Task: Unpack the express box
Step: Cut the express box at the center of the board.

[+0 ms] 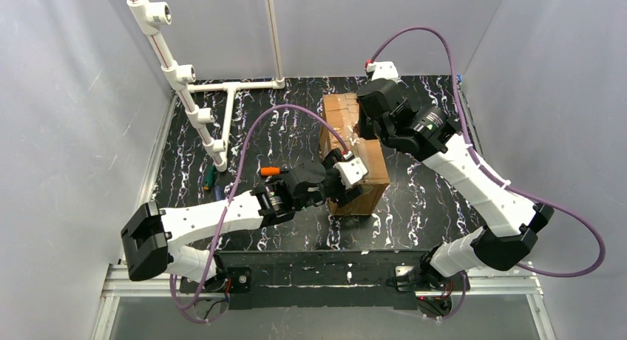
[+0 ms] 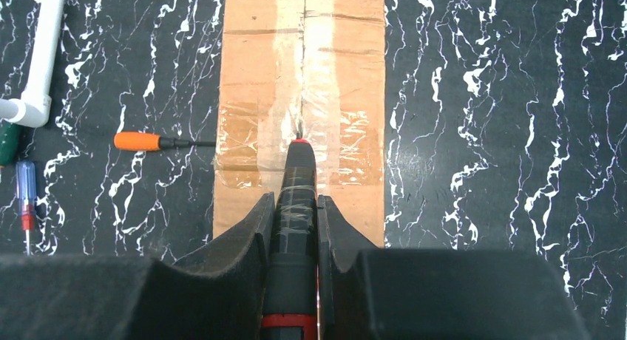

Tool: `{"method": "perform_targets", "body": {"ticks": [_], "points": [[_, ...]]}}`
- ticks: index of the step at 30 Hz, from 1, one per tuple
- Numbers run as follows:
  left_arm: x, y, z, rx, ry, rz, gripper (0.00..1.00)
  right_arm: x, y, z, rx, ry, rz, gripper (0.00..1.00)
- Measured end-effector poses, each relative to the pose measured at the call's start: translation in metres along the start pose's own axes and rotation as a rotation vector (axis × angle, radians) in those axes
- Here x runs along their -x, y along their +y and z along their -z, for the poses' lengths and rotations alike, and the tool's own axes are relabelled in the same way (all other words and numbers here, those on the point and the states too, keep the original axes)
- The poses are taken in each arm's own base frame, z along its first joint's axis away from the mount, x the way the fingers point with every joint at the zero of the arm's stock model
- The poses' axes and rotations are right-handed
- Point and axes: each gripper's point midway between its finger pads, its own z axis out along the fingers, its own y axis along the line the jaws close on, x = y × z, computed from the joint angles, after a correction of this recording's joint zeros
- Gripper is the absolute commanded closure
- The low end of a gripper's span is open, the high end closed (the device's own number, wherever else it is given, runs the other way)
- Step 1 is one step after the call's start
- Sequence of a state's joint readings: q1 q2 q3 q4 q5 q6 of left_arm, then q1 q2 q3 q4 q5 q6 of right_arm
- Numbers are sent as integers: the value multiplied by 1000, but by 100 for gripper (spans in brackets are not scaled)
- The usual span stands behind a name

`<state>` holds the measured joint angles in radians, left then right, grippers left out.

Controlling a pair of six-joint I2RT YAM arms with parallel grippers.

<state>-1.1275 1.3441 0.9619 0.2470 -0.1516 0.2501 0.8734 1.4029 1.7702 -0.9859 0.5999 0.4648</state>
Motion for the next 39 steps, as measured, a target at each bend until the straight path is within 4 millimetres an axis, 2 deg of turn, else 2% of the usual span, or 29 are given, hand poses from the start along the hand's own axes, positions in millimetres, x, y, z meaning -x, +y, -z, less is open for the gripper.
{"method": "perform_targets", "body": {"ticks": [21, 39], "points": [[-2, 6, -2, 32, 9, -11, 34, -10, -1, 6, 13, 31, 24, 99], [-5, 23, -11, 59, 17, 6, 34, -8, 0, 6, 19, 26, 45, 99]]}}
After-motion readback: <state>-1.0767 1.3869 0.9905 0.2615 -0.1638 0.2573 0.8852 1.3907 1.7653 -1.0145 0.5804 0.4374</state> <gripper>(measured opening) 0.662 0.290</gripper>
